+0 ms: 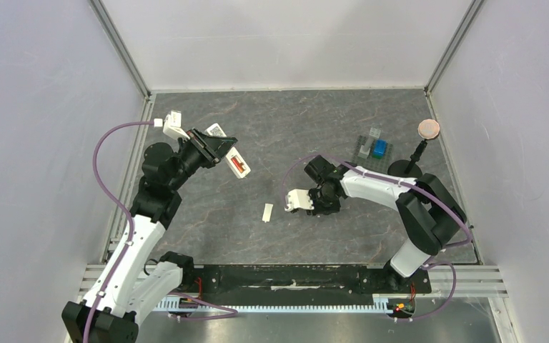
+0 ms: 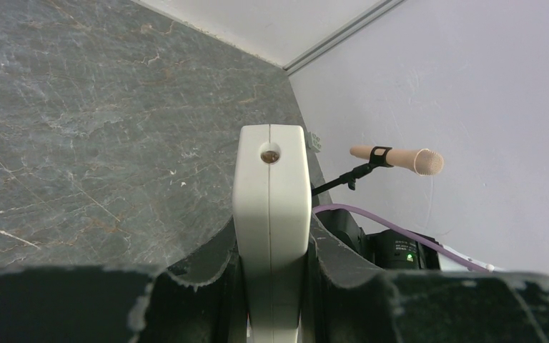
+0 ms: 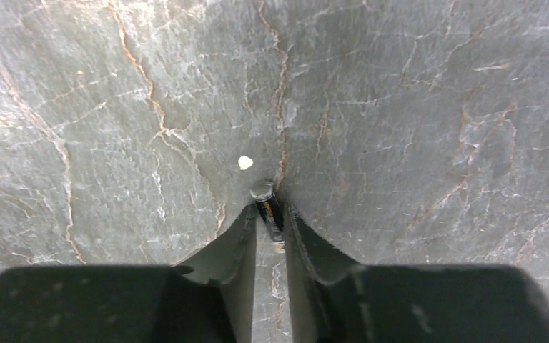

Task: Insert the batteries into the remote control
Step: Pick up the battery from the center of the board, then load the battery into the remote control.

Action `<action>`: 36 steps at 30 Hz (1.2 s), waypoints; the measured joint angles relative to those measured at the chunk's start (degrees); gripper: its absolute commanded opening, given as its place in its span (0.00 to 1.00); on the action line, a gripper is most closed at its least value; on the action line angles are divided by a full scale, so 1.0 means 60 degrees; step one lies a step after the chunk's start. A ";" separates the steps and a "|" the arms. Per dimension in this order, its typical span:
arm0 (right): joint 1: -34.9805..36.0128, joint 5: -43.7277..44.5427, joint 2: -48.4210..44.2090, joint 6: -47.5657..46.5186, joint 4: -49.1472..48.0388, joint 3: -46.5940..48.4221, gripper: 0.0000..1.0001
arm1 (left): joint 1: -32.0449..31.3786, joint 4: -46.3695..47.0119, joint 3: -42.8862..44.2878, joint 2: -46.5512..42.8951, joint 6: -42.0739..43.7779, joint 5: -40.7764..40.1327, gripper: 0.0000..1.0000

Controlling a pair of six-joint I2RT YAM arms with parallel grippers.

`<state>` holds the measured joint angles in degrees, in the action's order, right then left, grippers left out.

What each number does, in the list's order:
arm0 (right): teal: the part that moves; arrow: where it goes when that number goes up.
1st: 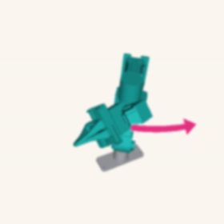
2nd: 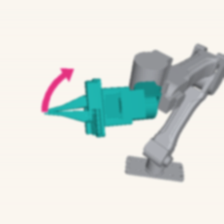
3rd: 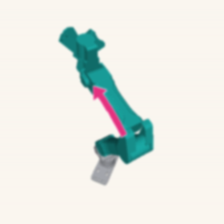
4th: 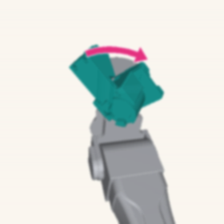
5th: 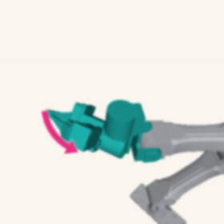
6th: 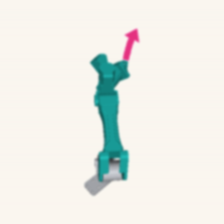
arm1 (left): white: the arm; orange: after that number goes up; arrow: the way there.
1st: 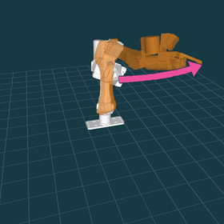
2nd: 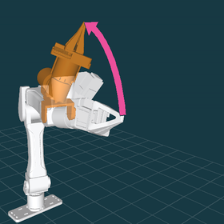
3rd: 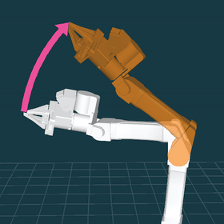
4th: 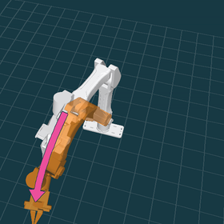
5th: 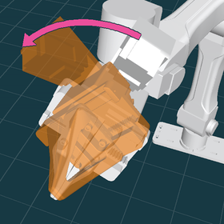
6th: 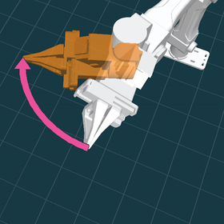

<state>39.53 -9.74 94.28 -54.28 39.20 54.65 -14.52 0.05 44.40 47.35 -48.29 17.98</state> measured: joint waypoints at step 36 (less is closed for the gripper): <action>-0.0197 -0.1851 -0.3136 1.2666 -0.2302 0.2171 0.00 | -0.0546 0.1847 -0.0408 0.3428 -0.1151 0.2896 0.02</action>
<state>38.35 -20.84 75.46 21.71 25.39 67.68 -17.80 11.14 41.95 67.92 -55.20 35.35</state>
